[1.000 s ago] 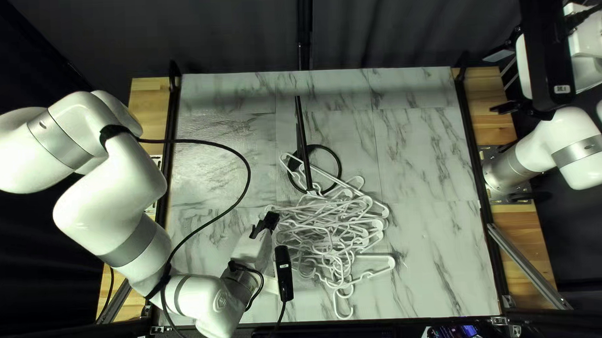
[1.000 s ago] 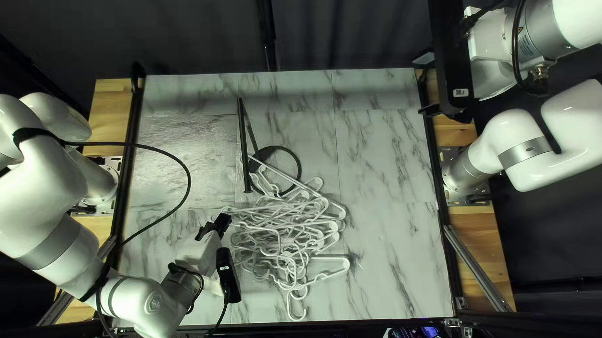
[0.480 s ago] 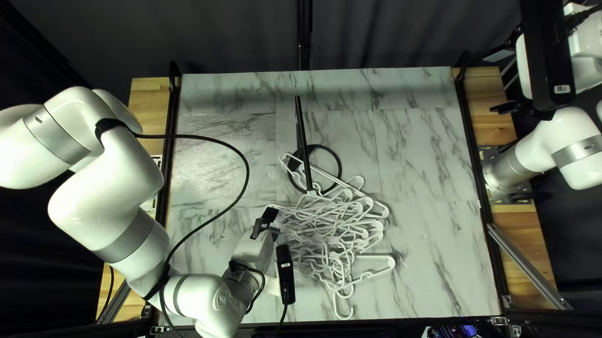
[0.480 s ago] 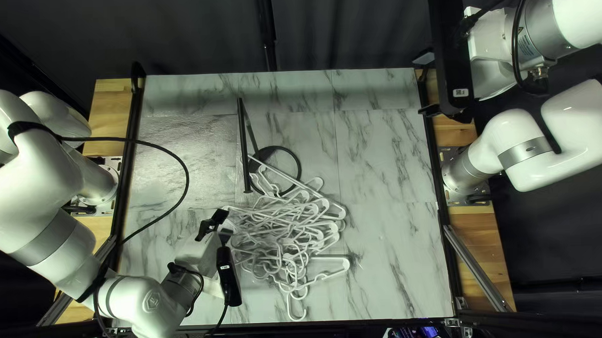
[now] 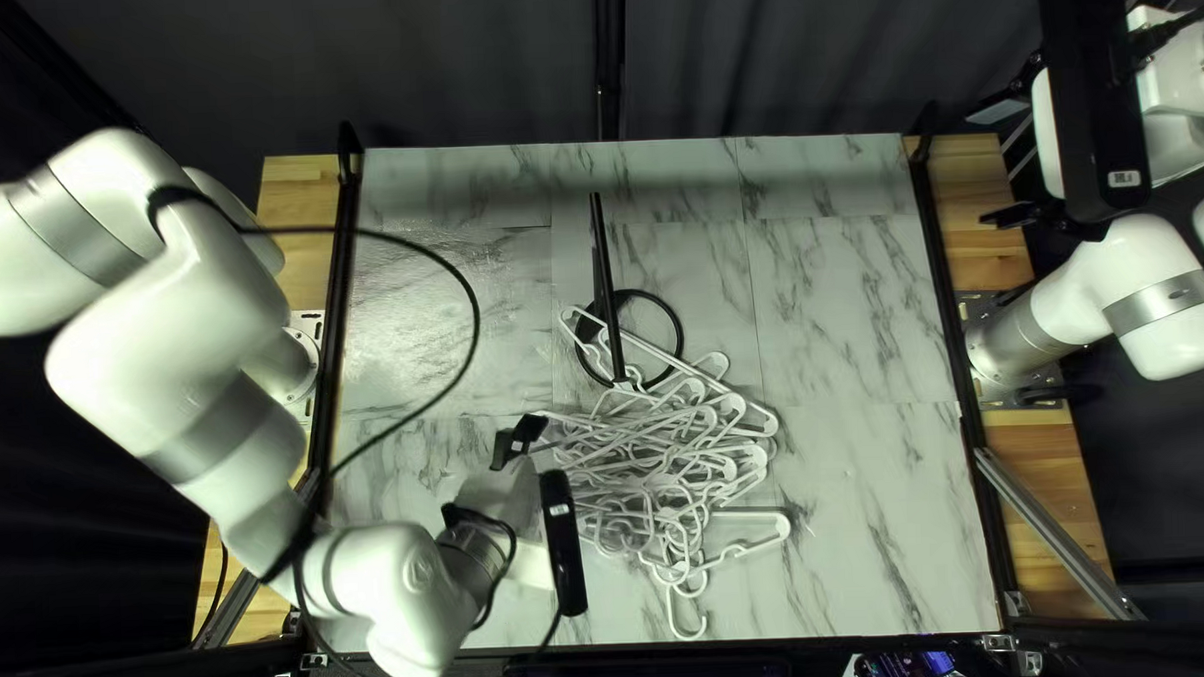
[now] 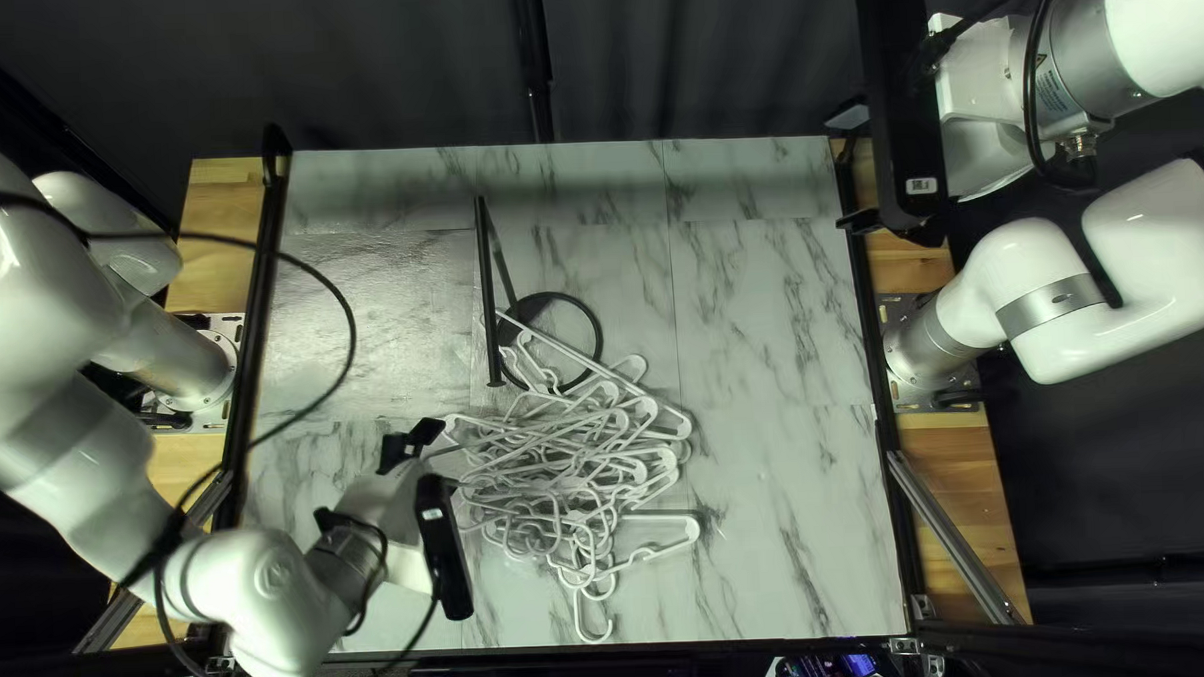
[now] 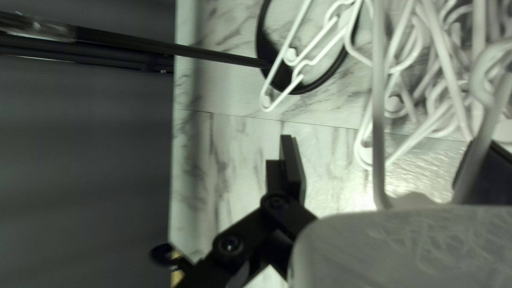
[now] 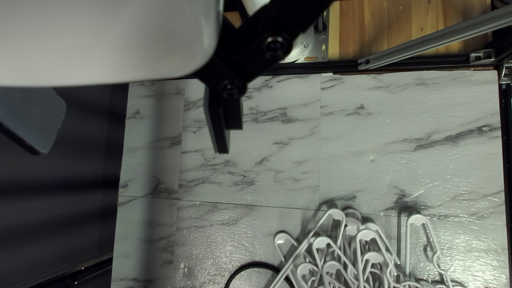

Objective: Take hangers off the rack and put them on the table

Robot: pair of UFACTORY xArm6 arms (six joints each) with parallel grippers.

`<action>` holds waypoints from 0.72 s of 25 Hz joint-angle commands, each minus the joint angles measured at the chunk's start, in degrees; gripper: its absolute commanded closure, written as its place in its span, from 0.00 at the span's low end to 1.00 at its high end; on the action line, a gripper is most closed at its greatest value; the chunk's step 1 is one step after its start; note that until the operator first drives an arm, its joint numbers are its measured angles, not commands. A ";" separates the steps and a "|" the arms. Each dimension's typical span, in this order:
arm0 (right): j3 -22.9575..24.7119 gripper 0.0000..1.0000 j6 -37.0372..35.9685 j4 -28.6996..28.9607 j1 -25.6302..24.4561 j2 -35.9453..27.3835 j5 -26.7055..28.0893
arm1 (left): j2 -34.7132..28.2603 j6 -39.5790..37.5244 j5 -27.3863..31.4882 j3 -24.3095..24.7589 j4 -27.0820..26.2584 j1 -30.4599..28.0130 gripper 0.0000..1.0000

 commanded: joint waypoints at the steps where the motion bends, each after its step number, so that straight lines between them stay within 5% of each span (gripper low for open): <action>1: 0.00 0.00 0.00 0.00 0.00 0.00 0.00 | -4.23 -5.53 -6.06 5.35 3.17 0.73 0.00; 10: 0.00 0.00 0.00 0.00 0.00 0.00 0.00 | -10.88 -16.61 -12.80 12.87 9.61 2.08 0.00; 18: 0.00 0.00 0.00 0.00 0.00 0.00 0.00 | -14.18 -14.79 -14.74 12.93 4.82 3.23 0.00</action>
